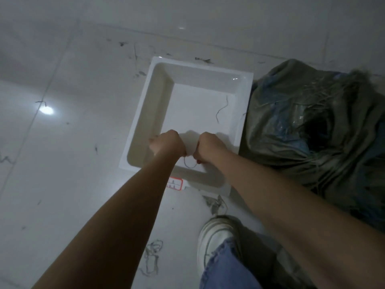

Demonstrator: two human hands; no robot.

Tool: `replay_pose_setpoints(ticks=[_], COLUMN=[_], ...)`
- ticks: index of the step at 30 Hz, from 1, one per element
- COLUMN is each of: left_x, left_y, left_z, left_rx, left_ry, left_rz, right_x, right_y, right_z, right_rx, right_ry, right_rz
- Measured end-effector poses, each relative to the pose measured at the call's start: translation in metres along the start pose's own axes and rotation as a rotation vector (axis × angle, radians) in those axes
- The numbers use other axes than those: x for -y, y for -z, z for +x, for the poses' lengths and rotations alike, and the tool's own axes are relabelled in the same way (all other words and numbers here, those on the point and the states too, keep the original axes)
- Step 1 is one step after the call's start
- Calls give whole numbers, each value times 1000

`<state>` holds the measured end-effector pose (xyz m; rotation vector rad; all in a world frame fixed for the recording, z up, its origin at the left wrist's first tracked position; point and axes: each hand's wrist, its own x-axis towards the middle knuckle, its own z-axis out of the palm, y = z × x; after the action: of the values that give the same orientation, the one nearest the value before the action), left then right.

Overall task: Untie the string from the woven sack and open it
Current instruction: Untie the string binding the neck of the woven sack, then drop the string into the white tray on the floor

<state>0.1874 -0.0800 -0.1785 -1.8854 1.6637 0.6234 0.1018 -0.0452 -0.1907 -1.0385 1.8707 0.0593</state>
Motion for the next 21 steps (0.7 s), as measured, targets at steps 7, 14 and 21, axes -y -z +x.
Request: replay_pose_setpoints(ticks=[7,14,21], left_x=[-7,6,18], left_y=[-6,-12,0], left_z=[1,-10,-36], left_rx=[-43,-97,-161], left_ry=[-28,-27,-39], left_rz=[232,306,486], right_x=[-1,-11,-2], right_y=[1,-5,25], right_z=[0,-9,-30], right_rx=[22,-77,-74], right_ry=[-21,46,152], right_rz=[-83,-184,-516])
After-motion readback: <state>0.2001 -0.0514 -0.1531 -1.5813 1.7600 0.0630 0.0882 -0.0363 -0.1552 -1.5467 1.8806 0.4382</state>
